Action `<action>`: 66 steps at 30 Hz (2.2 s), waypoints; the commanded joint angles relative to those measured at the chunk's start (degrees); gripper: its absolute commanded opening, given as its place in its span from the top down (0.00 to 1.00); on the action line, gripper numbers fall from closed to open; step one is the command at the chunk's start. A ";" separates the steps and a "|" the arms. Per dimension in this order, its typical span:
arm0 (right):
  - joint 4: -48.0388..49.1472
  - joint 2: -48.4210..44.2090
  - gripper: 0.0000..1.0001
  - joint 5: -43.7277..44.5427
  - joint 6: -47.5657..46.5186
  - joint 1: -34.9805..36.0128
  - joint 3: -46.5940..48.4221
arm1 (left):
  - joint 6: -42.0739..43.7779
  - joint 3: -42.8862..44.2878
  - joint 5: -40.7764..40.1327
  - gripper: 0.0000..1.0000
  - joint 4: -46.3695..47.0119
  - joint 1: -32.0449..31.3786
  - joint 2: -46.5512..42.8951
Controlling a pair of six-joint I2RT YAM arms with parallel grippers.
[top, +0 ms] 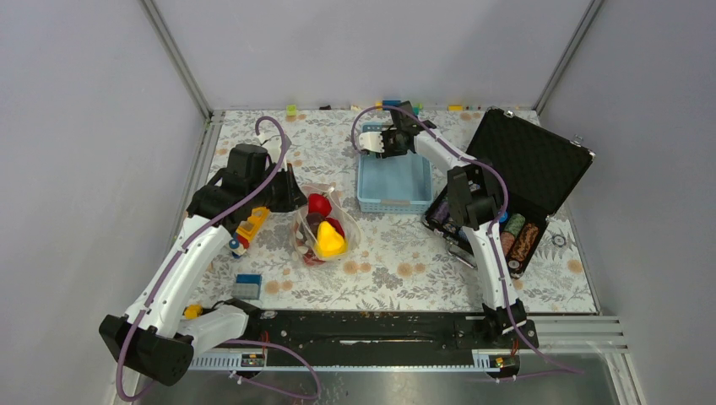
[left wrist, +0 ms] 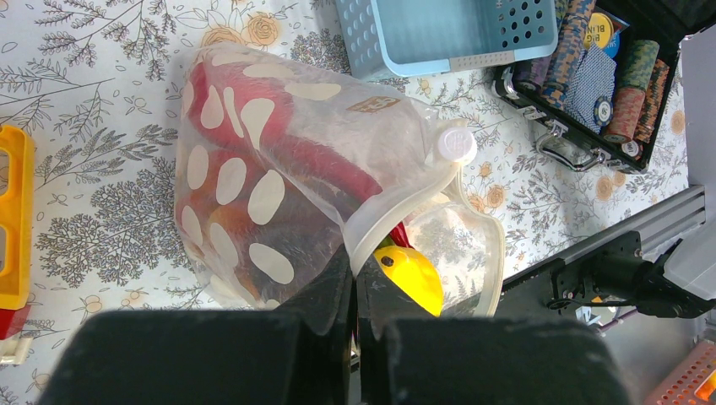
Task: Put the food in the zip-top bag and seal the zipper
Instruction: Pick up the fake vegetable from the bin, then place the fake vegetable in the zipper food storage bag.
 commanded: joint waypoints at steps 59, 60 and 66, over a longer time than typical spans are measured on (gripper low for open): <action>107.97 -55.18 1.00 -44.58 134.32 11.66 -65.18 | -6.20 0.09 -1.83 1.00 0.69 0.47 1.61; 107.62 -54.37 1.00 -44.70 133.84 12.71 -65.09 | -6.21 0.15 -1.82 1.00 0.72 0.49 1.61; 99.23 -52.54 1.00 -43.56 125.38 16.86 -66.62 | -6.30 0.14 -1.76 1.00 0.74 0.76 1.48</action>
